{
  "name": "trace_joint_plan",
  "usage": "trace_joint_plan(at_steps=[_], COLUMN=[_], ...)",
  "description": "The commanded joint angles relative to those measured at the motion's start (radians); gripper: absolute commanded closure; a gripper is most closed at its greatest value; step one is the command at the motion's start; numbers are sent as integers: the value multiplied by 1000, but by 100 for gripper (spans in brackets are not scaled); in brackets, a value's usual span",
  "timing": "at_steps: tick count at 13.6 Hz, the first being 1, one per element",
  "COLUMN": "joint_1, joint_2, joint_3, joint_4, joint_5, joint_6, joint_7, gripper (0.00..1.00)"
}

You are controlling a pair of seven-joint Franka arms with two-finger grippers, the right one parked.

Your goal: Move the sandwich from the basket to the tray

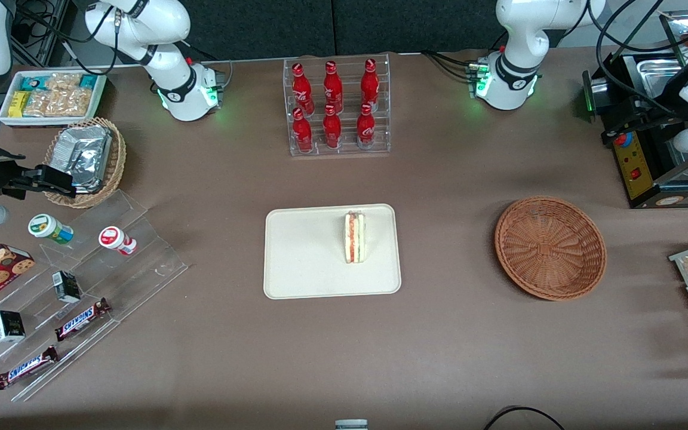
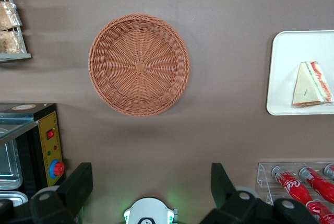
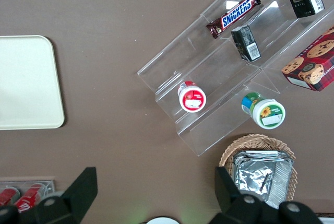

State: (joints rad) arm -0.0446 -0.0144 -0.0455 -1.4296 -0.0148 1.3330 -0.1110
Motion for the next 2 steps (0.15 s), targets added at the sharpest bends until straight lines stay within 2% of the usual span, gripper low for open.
trace_joint_plan(at_steps=[1, 2], joint_1=[2, 2], joint_2=[-12, -13], joint_3=[2, 2], joint_4=[6, 5], joint_5=[-16, -10], joint_6=[-12, -12], joint_7=[20, 19], gripper=[0, 0])
